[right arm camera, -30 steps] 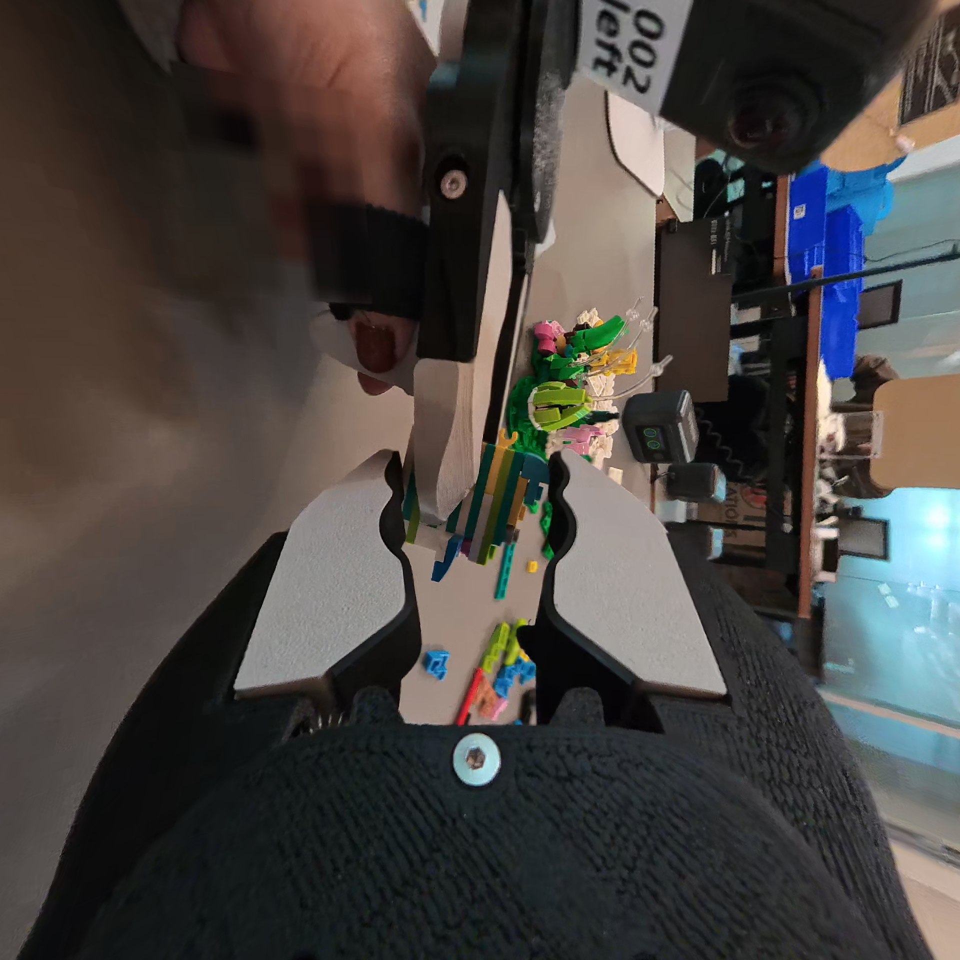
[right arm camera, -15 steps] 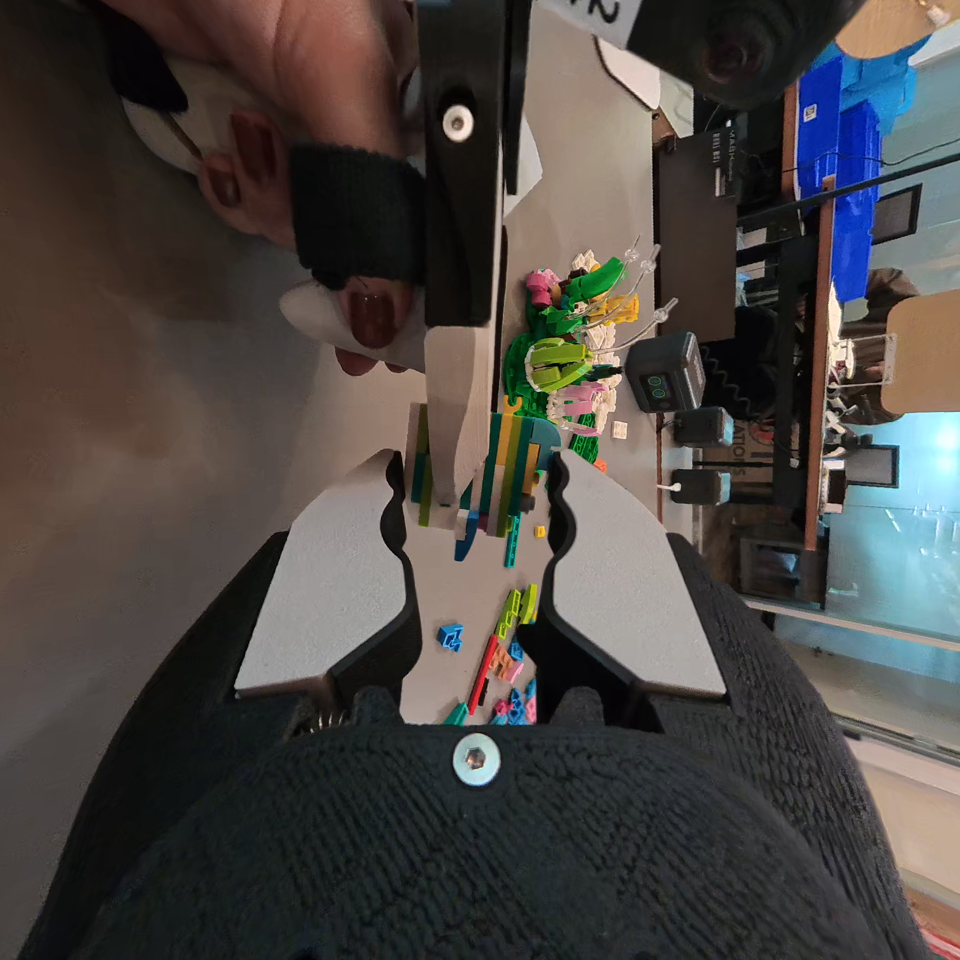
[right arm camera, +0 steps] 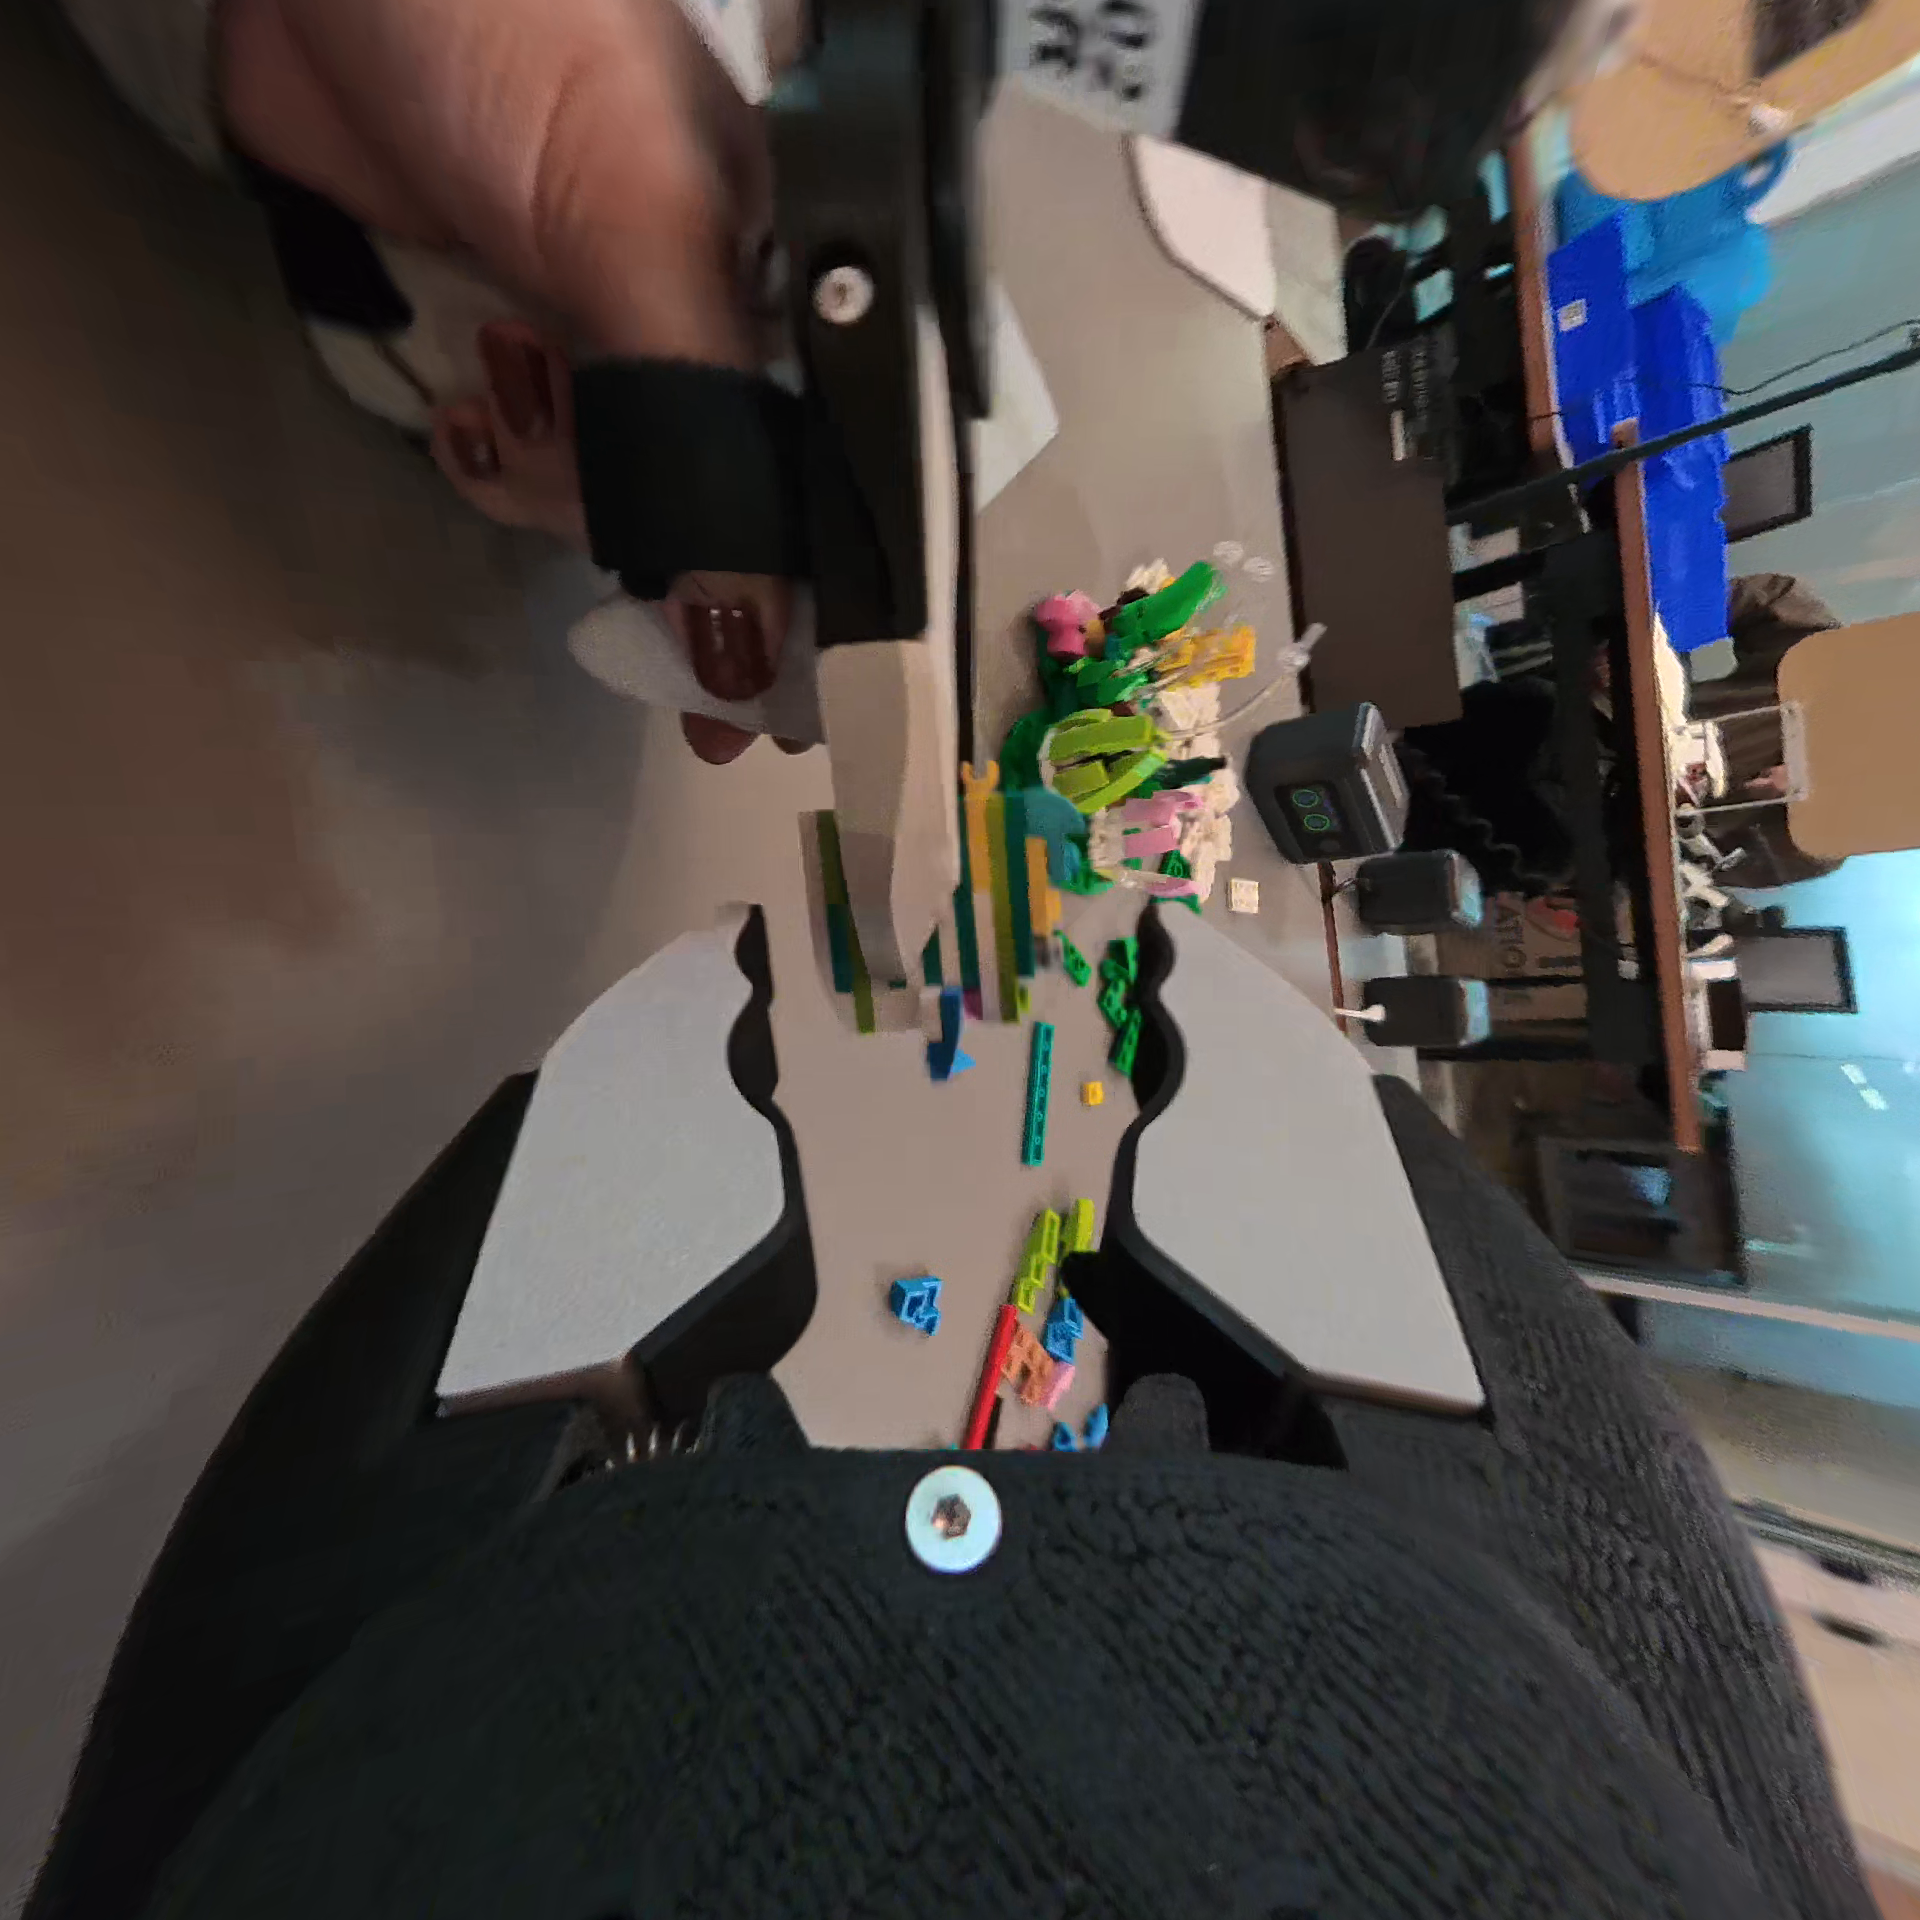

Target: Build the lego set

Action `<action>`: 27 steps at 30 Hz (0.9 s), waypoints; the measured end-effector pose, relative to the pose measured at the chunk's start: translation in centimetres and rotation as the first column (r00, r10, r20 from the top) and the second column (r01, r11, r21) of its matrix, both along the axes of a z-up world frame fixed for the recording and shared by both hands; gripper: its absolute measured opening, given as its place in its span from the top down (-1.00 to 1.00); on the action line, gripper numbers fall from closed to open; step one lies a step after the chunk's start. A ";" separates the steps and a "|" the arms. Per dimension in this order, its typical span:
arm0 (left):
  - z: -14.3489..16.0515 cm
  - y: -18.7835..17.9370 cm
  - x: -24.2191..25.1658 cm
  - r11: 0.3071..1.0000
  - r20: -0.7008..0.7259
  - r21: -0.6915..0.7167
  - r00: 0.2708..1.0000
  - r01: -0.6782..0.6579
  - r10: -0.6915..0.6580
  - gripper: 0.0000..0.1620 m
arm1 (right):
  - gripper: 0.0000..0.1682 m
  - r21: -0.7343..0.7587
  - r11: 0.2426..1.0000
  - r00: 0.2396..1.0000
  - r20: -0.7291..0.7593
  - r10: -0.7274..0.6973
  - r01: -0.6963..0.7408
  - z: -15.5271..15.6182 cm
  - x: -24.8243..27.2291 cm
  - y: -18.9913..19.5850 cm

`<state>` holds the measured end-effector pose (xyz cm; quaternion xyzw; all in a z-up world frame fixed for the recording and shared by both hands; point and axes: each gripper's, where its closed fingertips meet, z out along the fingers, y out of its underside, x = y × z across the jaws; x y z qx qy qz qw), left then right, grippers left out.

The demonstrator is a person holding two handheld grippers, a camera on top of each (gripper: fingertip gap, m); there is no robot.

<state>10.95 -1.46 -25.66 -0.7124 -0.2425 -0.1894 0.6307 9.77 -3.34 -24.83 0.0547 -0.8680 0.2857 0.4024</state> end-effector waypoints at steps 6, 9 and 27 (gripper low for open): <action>1.6 -1.1 -2.0 0.988 -0.083 0.097 0.989 -0.117 0.126 0.90 | 0.24 -0.560 0.828 0.989 -0.122 -0.080 -0.002 5.3 -1.6 4.0; 2.9 -1.9 -2.8 0.969 -0.206 0.154 0.953 -0.194 0.224 0.91 | 0.42 -0.774 0.632 0.965 -0.137 -0.223 0.037 6.5 -3.6 7.3; 4.6 -1.0 0.4 0.938 -0.669 0.203 0.660 -0.280 0.342 0.90 | 1.00 -0.838 0.540 0.935 -0.128 -0.330 0.076 5.5 -5.5 10.3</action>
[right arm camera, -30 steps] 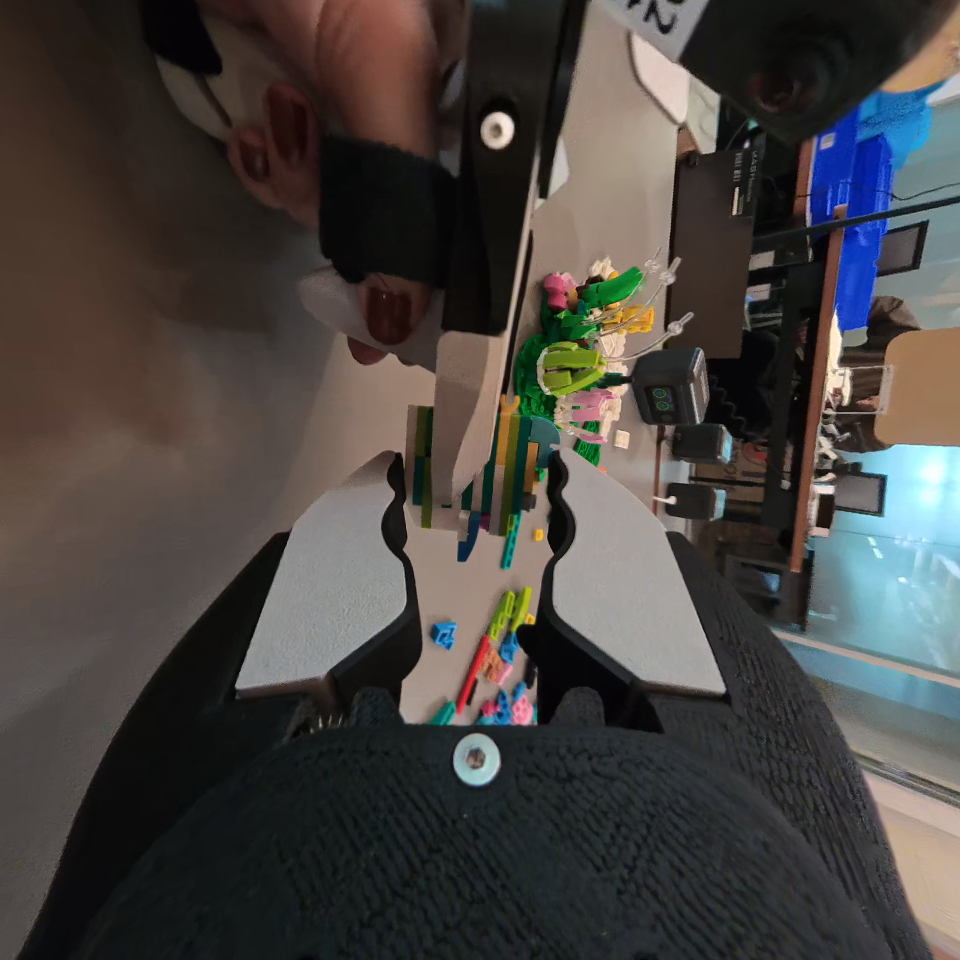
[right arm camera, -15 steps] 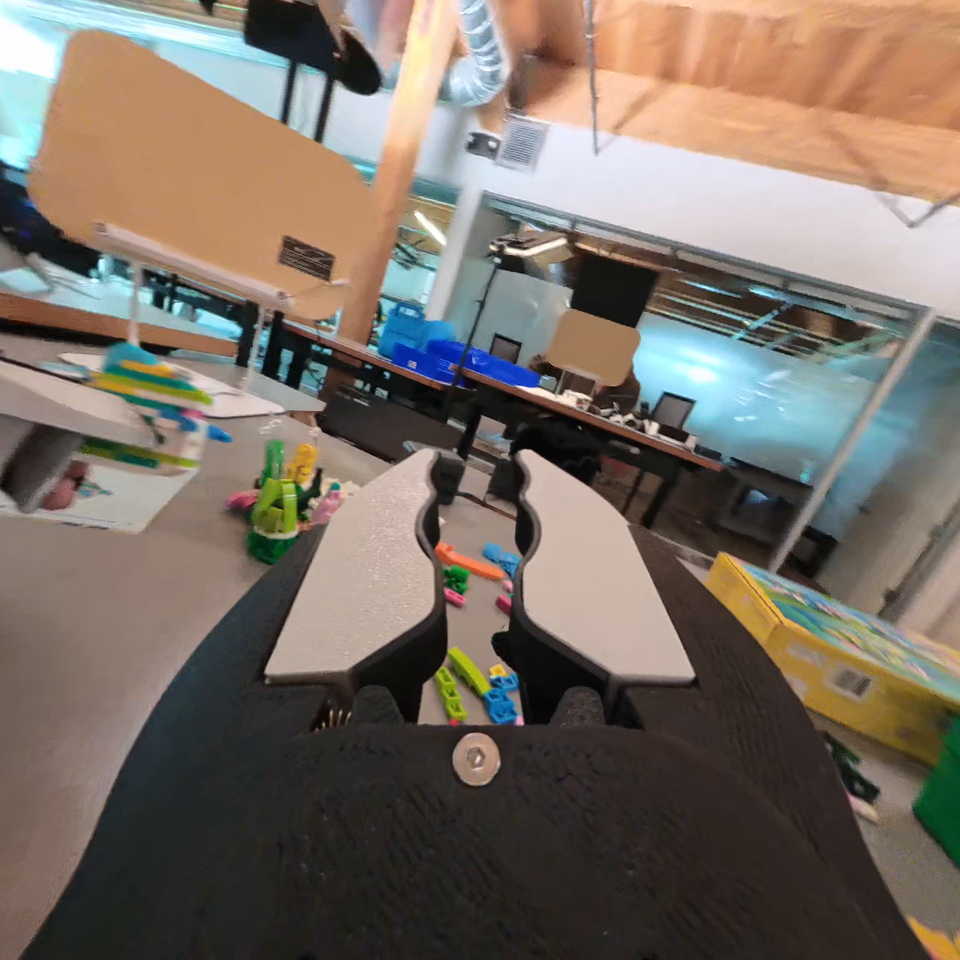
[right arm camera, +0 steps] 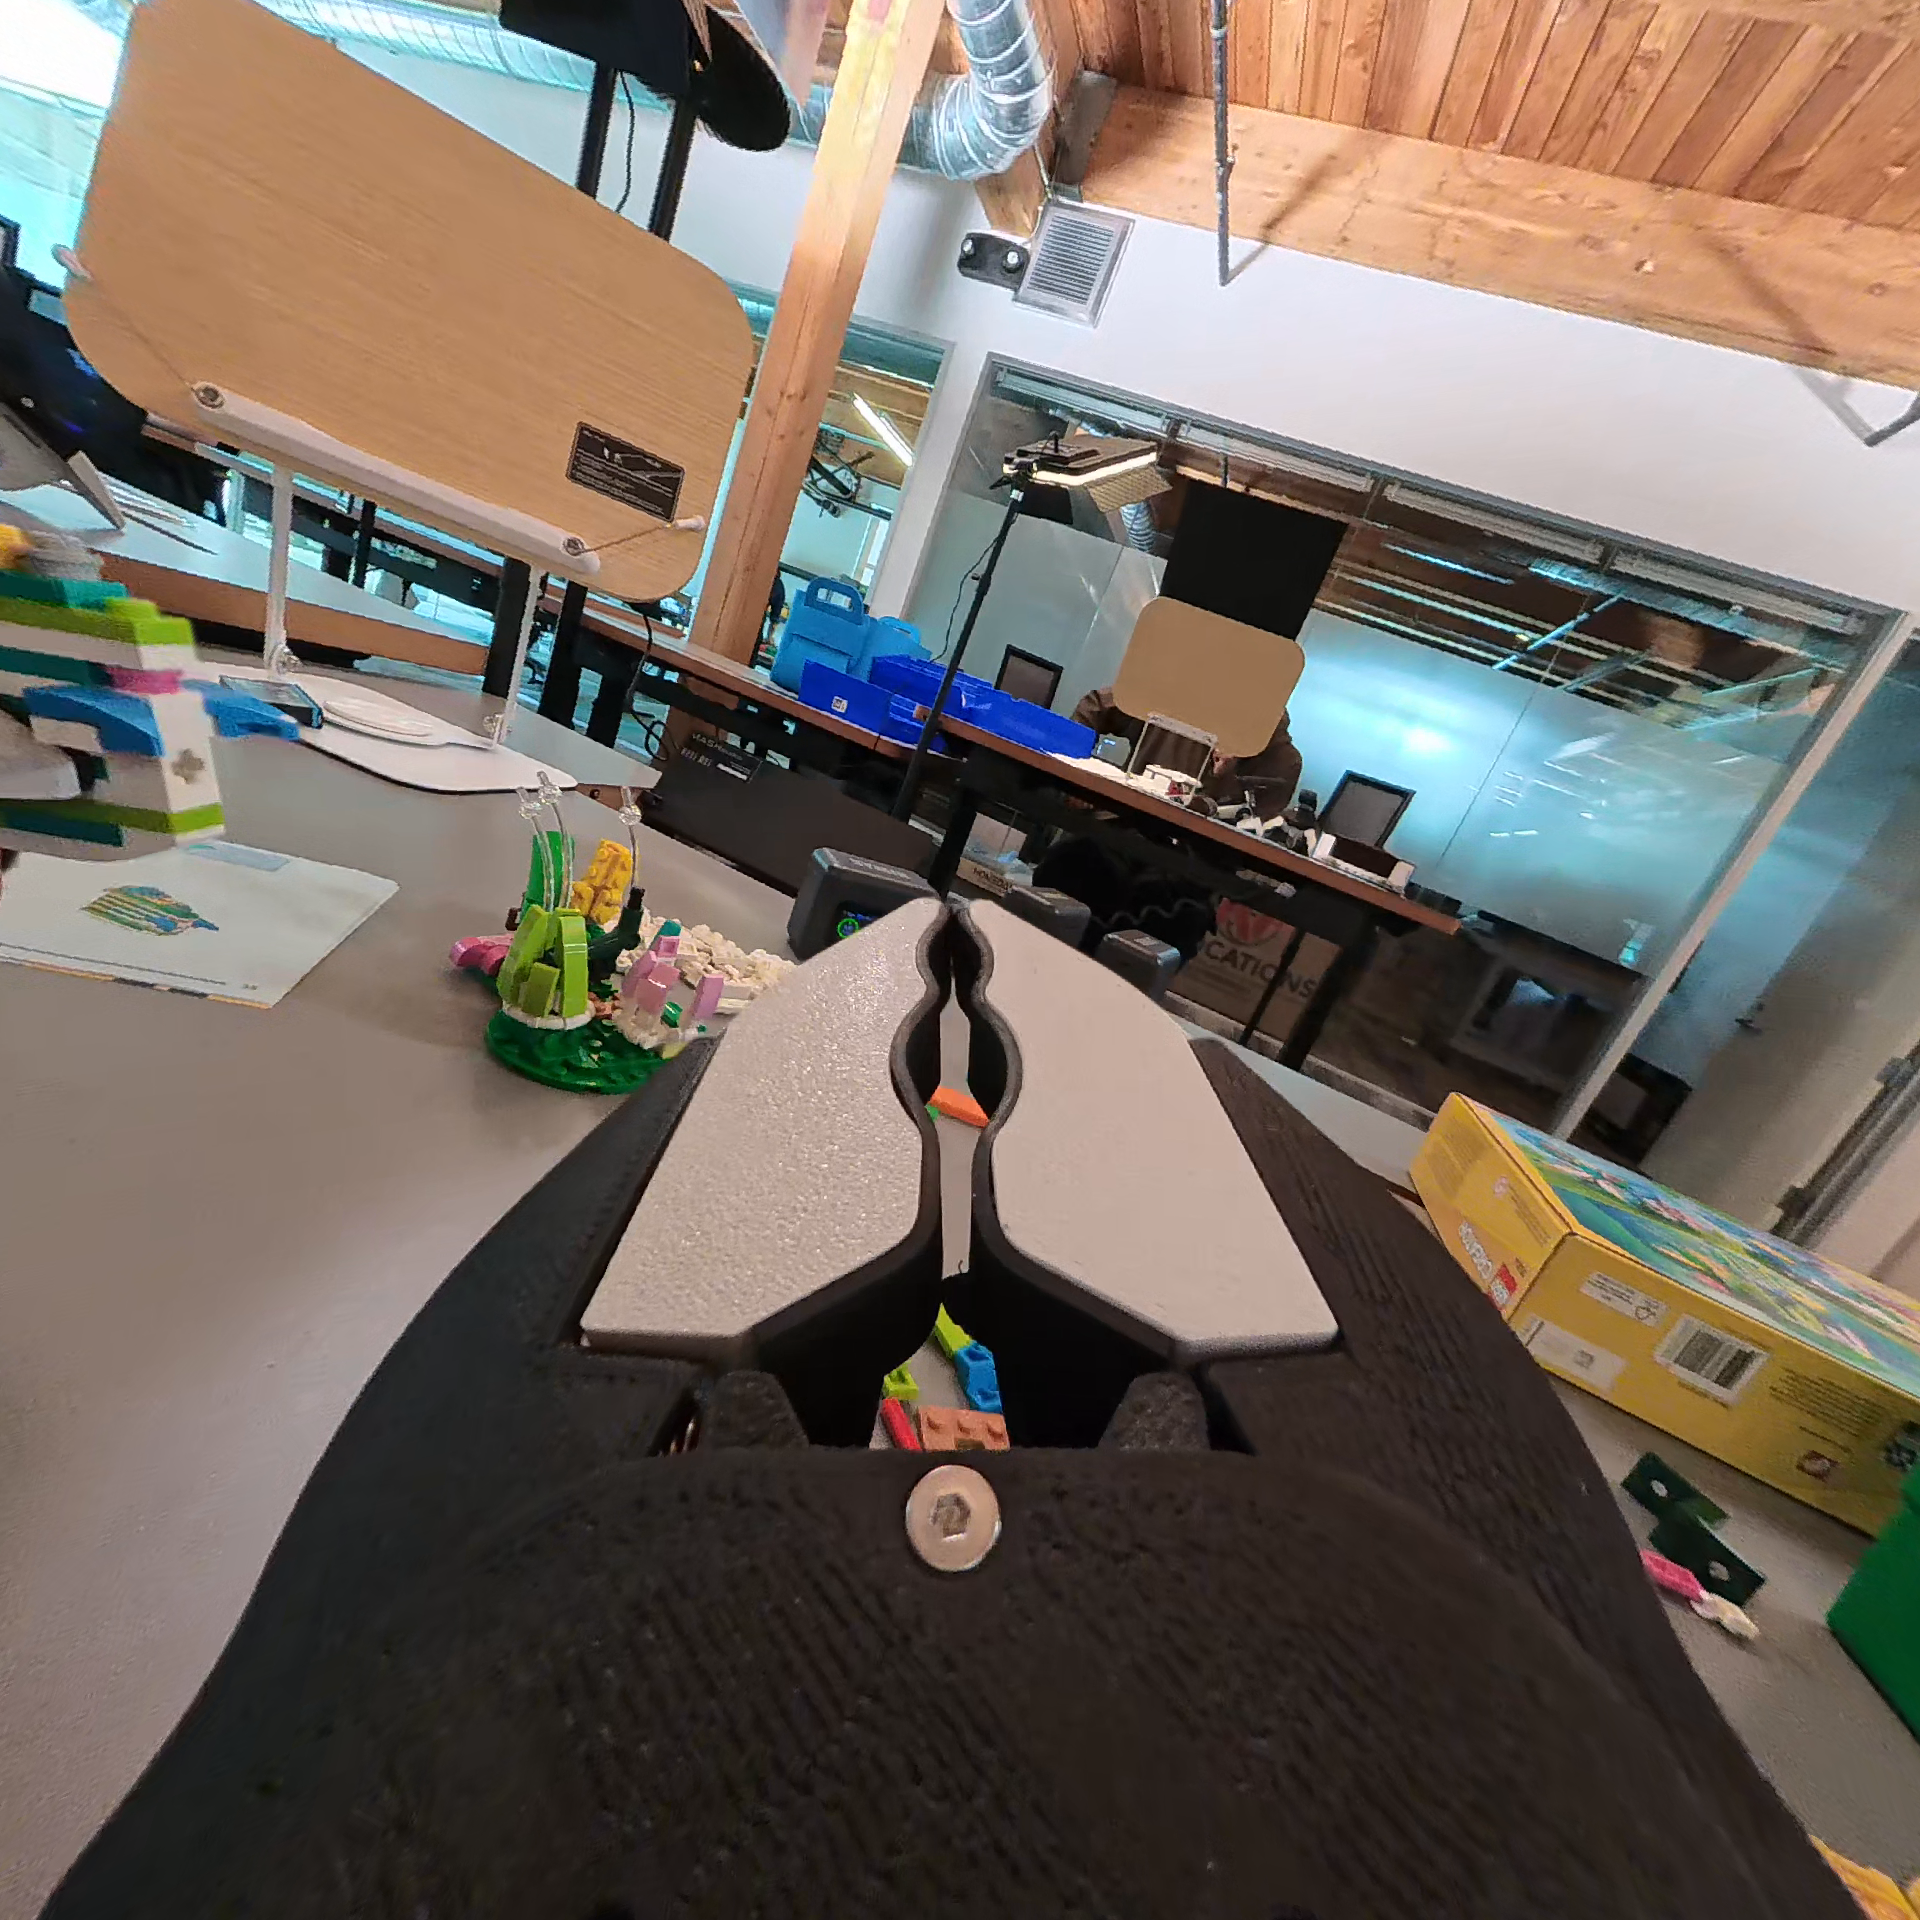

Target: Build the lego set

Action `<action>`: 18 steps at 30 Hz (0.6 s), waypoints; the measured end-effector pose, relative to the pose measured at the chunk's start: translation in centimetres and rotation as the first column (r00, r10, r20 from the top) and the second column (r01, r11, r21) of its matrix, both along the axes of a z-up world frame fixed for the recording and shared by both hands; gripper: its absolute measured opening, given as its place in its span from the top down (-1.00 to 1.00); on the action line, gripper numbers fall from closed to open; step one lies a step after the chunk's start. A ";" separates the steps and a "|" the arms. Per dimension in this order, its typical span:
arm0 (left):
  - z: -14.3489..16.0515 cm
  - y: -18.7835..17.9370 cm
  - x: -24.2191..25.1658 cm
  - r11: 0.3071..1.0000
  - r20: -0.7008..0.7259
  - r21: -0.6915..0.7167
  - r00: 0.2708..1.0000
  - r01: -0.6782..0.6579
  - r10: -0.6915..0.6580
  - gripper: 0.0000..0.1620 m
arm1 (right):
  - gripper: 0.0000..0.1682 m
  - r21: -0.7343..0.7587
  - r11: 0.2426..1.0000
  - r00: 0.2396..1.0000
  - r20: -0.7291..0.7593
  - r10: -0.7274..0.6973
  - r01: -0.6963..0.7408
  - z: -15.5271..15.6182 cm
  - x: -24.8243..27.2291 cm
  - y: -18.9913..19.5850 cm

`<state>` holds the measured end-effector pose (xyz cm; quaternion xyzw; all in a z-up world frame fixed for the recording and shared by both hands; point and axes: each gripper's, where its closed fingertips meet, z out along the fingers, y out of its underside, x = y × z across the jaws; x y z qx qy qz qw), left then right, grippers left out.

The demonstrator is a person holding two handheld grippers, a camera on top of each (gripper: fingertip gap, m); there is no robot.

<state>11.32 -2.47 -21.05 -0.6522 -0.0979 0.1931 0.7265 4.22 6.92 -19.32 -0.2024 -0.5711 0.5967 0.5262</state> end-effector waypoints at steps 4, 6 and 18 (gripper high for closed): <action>0.1 0.0 0.1 1.000 -0.001 0.015 1.000 0.015 -0.015 0.91 | 1.00 0.003 1.000 1.000 0.011 -0.012 0.012 -0.2 -0.1 0.2; 0.1 0.1 0.3 1.000 -0.009 0.011 1.000 0.021 -0.021 0.90 | 1.00 0.005 1.000 1.000 0.012 -0.016 0.016 -0.3 -0.1 0.3; 0.3 -0.1 0.4 0.999 -0.009 0.026 0.999 0.031 -0.031 0.90 | 1.00 0.005 0.999 0.999 0.016 -0.034 0.034 -0.4 0.1 0.8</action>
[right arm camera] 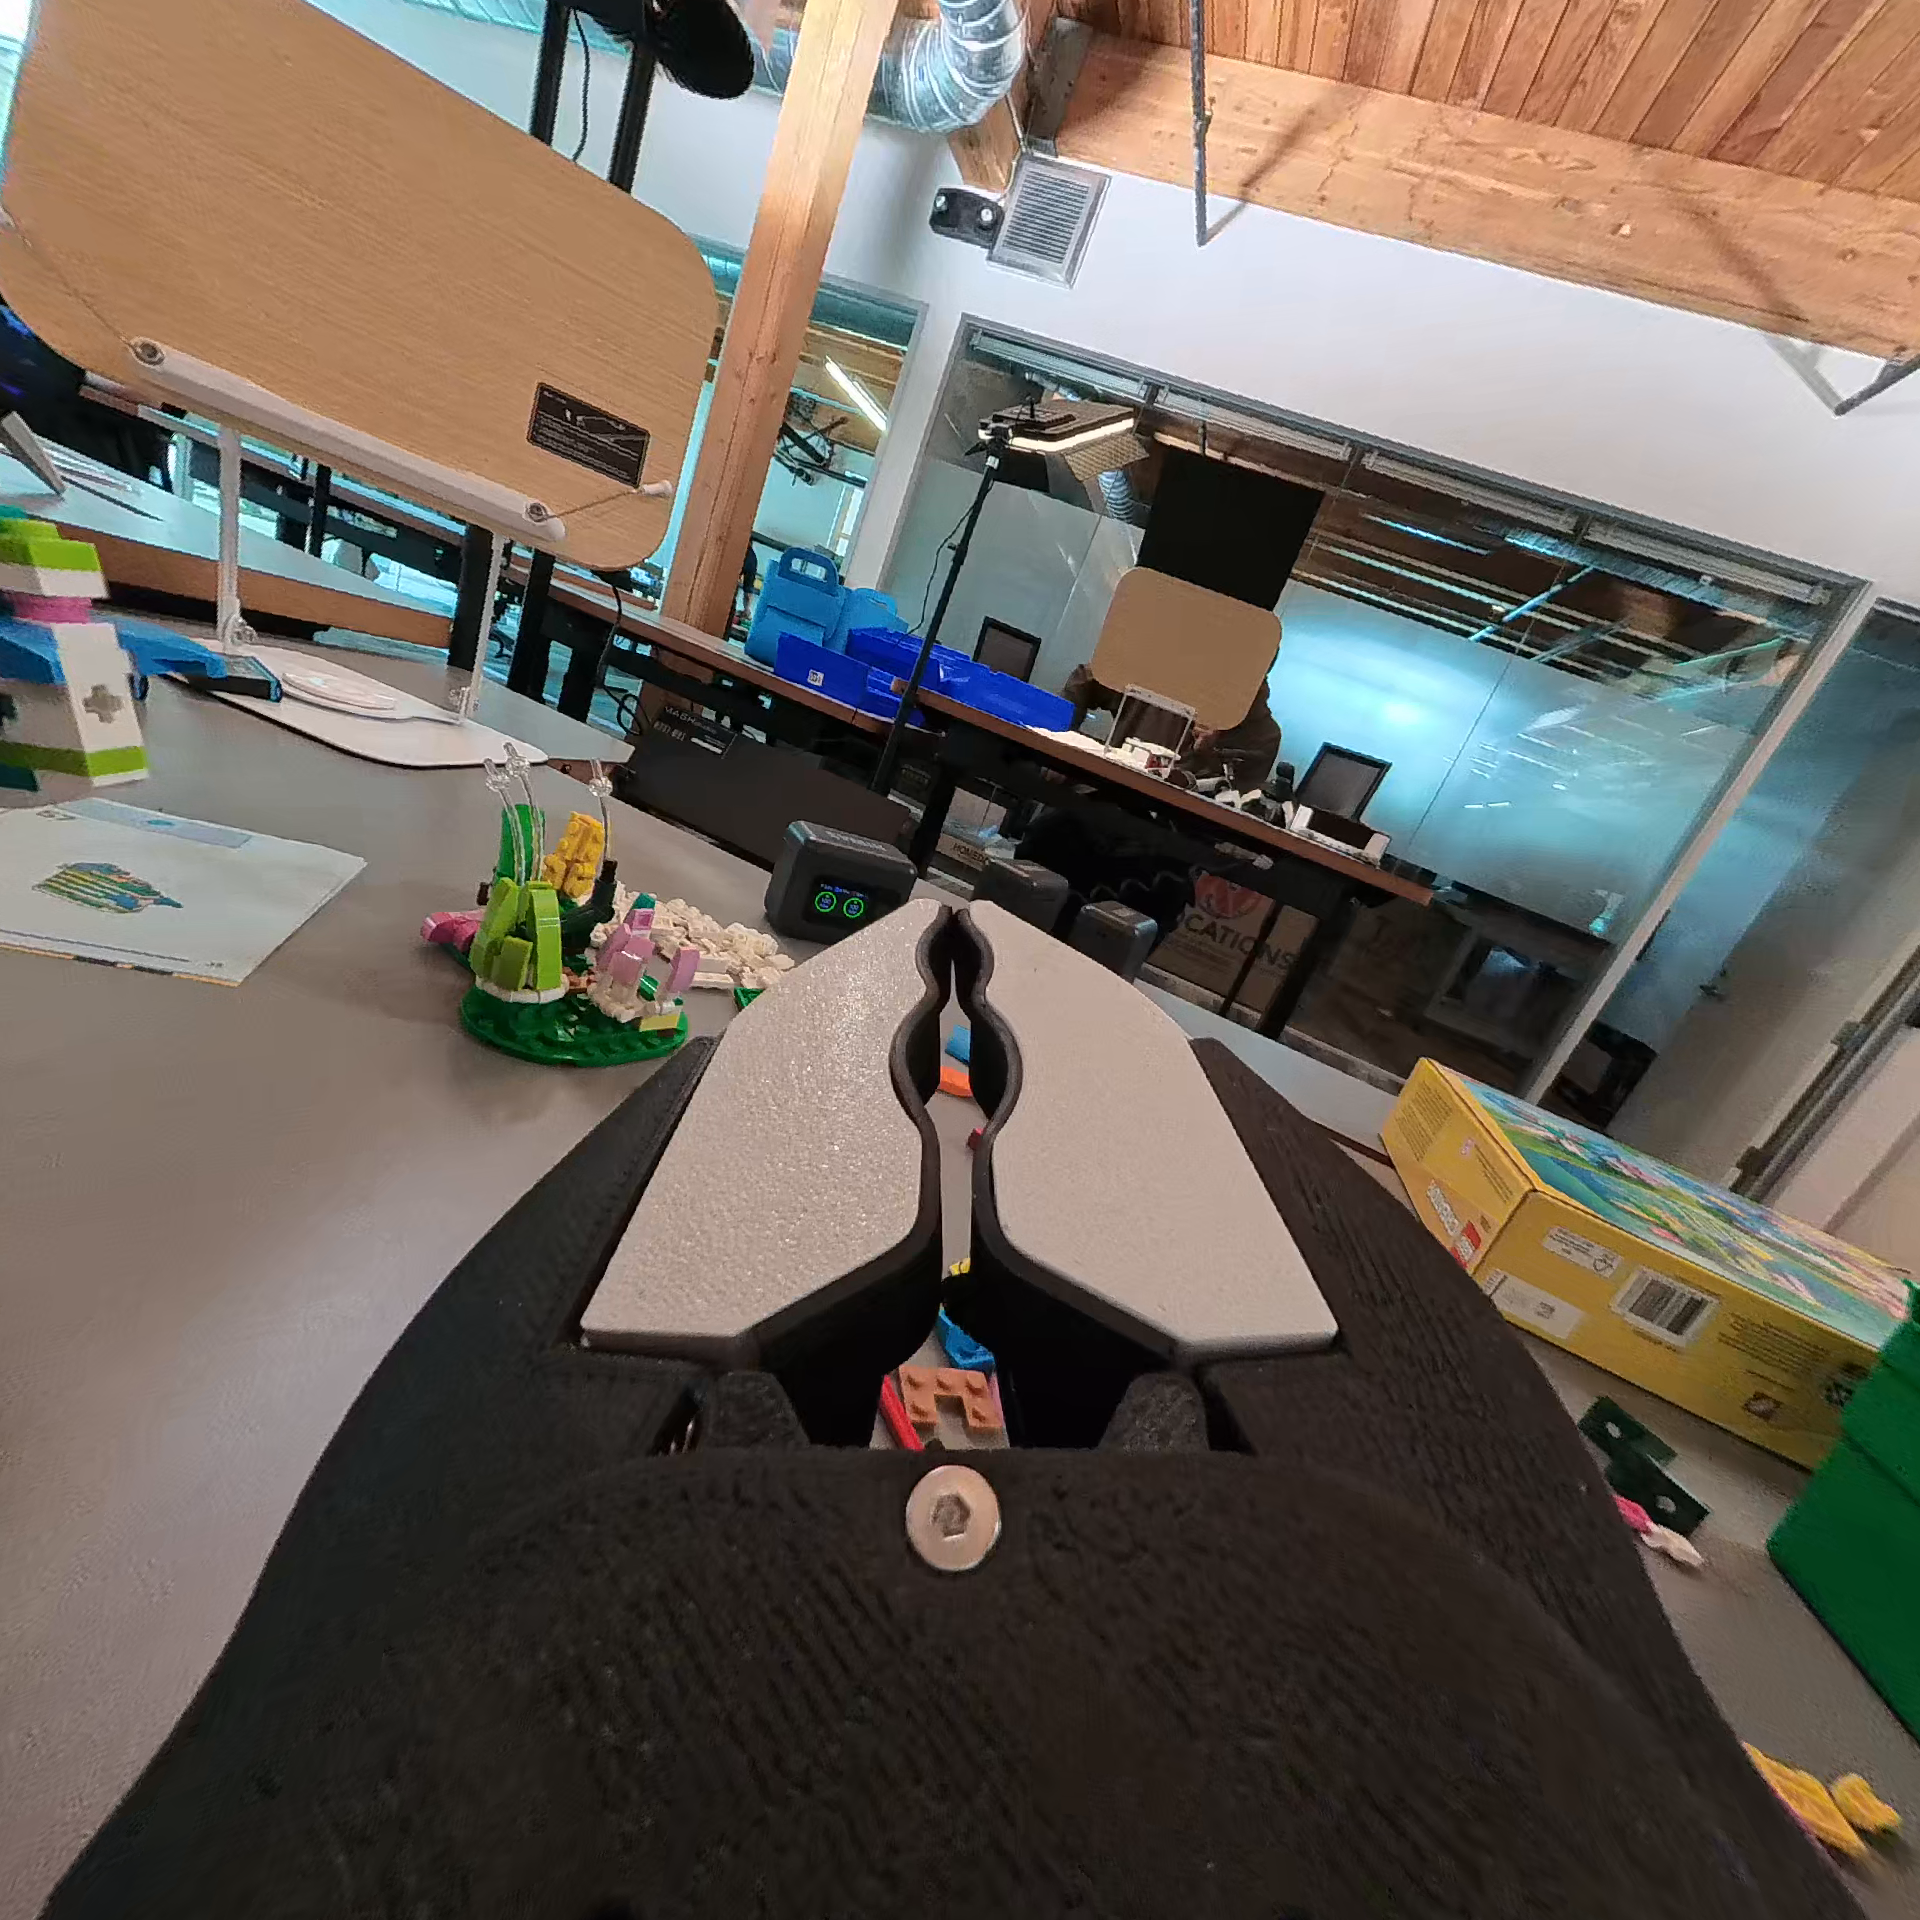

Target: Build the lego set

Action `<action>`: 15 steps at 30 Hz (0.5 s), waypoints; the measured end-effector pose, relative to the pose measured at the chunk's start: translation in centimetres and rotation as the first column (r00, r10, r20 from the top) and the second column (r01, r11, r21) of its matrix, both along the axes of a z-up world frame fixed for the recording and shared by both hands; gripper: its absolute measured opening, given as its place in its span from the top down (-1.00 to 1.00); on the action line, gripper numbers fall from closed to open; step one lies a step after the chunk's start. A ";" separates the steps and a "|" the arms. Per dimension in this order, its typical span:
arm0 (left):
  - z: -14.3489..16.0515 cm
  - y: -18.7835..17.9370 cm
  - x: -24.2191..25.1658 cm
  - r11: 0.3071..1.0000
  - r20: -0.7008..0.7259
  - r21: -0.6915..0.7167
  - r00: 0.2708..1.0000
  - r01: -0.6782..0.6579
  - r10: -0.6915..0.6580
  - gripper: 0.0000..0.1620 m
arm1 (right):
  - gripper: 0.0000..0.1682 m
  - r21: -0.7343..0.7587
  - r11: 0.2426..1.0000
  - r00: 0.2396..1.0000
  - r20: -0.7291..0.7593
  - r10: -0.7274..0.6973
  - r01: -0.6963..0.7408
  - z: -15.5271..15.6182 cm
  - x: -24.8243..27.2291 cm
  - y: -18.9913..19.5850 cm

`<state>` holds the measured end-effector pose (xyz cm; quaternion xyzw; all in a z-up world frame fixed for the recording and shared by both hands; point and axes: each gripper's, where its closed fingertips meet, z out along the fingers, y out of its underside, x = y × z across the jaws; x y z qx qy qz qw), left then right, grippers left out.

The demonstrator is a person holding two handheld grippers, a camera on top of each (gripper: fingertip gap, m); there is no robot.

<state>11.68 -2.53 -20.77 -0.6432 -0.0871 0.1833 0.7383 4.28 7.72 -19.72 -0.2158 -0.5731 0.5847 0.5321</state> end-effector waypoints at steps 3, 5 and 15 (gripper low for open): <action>0.0 -0.1 0.0 1.000 0.003 0.006 1.000 -0.002 0.002 0.90 | 1.00 0.004 1.000 1.000 -0.001 -0.006 0.006 0.0 0.0 0.1; 0.1 -0.1 -0.1 1.000 0.006 0.008 1.000 0.001 -0.001 0.90 | 1.00 0.005 1.000 1.000 0.001 -0.008 0.008 -0.1 0.0 0.1; 0.1 -0.2 -0.1 1.000 0.018 0.017 1.000 0.005 -0.005 0.90 | 1.00 0.026 1.000 1.000 0.005 0.009 -0.009 -0.3 0.0 -0.3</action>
